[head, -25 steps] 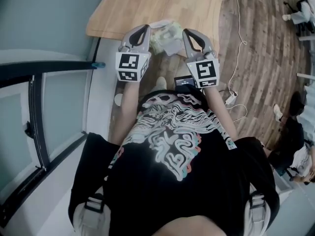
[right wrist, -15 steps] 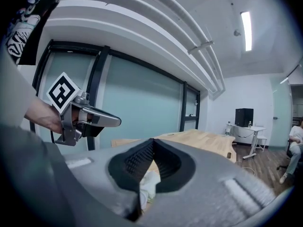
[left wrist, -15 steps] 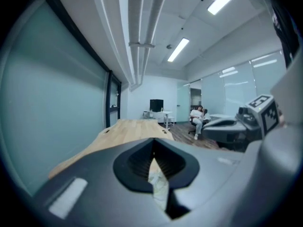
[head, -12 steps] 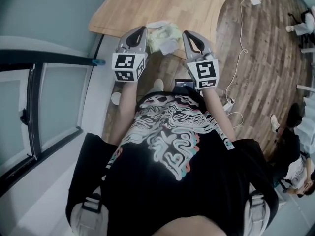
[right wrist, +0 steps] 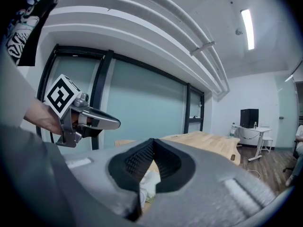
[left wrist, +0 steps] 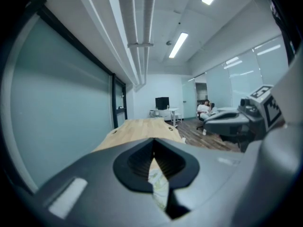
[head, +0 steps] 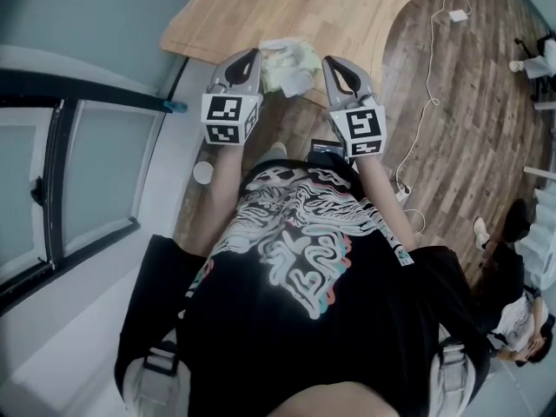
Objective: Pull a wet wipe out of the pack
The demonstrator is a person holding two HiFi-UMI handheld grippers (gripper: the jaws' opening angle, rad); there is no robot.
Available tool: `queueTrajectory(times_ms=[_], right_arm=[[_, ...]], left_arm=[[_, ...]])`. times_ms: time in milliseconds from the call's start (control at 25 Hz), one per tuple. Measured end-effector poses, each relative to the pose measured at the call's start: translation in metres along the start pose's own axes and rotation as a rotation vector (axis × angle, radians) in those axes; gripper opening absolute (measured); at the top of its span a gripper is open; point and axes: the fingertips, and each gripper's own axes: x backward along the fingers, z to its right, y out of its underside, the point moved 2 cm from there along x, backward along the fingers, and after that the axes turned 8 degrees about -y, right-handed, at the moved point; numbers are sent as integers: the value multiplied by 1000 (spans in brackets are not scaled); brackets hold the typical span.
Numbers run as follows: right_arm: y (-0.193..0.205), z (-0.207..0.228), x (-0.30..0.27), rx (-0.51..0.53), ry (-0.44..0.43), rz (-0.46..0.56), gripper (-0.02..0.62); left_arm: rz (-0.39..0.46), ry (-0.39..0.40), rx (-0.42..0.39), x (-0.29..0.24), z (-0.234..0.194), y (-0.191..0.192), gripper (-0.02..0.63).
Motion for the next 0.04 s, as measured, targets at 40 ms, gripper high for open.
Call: queueTrajectory(times_ms=[40], right_arm=[[1, 0, 2, -2, -1, -1, -2]], left_arm=[[-2, -3, 1, 2, 1, 1, -11]])
